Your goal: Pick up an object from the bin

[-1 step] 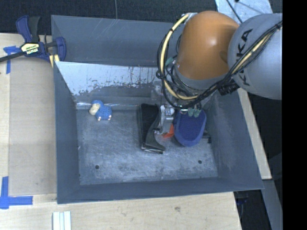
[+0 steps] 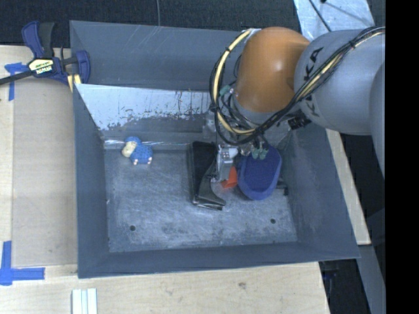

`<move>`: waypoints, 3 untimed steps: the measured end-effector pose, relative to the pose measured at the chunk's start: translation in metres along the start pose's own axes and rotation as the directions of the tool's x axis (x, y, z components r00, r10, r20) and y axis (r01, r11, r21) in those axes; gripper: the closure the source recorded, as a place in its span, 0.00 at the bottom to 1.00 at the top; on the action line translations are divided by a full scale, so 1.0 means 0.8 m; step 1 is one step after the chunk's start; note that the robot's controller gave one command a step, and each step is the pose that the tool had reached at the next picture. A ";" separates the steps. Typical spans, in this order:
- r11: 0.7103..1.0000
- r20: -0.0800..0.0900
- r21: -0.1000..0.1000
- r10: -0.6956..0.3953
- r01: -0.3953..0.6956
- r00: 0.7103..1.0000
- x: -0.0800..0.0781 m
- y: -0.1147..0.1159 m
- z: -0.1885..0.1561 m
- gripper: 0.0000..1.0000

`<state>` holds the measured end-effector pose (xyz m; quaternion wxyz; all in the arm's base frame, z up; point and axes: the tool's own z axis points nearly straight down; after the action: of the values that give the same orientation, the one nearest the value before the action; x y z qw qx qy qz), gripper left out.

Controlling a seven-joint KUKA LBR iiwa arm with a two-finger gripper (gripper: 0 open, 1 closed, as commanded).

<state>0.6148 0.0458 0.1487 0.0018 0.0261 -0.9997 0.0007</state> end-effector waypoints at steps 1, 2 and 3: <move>1.000 0.027 -0.004 0.021 -0.021 0.999 0.015 0.000 0.061 0.00; 0.861 0.029 0.015 -0.509 0.508 0.860 -0.003 0.010 0.081 0.00; 0.761 0.035 0.011 -0.648 0.648 0.761 -0.007 0.005 0.082 0.00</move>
Offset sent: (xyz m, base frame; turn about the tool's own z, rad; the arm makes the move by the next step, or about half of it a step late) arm -0.0245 -0.0020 -0.0787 0.0236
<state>0.6201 0.0503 0.0830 -0.0162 0.3697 -0.9290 -0.0014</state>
